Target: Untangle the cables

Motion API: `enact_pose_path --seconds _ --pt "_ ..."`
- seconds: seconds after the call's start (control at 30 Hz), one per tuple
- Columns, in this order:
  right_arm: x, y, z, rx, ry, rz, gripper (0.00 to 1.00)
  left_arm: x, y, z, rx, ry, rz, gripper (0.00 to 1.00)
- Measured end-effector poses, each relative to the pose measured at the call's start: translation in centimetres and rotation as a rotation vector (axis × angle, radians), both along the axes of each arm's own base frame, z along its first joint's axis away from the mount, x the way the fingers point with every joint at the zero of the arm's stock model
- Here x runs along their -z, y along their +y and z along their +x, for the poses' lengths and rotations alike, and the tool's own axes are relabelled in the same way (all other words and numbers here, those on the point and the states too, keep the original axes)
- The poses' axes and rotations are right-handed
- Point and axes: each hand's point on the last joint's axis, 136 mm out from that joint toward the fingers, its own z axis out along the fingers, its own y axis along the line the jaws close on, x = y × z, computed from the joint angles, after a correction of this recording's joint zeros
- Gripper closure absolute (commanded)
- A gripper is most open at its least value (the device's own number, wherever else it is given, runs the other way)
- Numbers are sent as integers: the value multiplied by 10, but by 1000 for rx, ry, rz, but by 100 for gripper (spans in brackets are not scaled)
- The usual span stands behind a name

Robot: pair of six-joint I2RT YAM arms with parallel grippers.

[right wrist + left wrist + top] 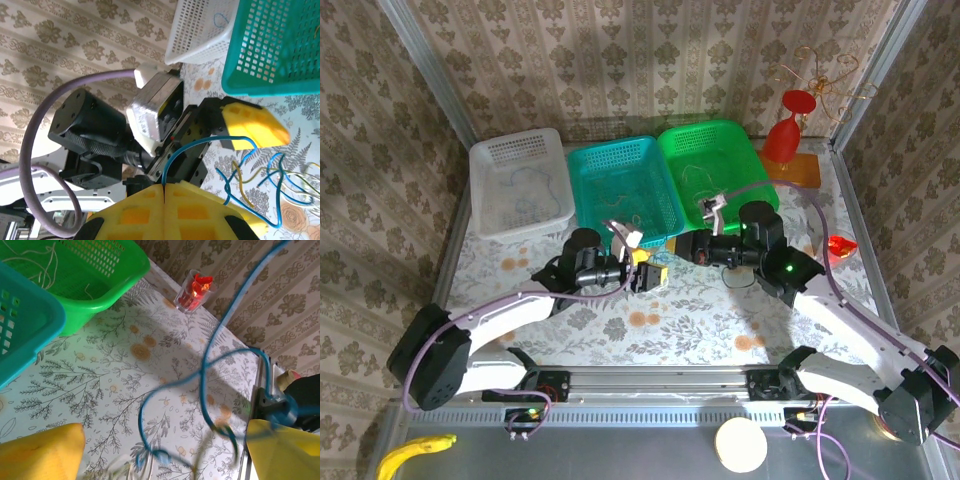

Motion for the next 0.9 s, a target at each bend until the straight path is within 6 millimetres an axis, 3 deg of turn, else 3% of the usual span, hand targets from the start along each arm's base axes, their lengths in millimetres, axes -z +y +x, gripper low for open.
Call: enact_pose_path --seconds 0.07,0.27,0.33,0.57,0.73,0.9 --pt "0 3 -3 -11 1 0 100 8 -2 2 1 13 14 22" --pt "-4 6 -4 -11 -6 16 100 34 -9 8 2 50 24 69" --pt "-6 6 -3 -5 -8 24 100 49 -10 7 5 72 27 78" --pt "-29 5 2 10 -54 54 100 95 -6 -4 4 169 49 84" --pt "-64 -2 11 42 -122 93 100 96 -6 -5 4 171 22 84" --pt "-86 -12 17 76 -167 118 100 94 -5 -6 3 161 4 79"
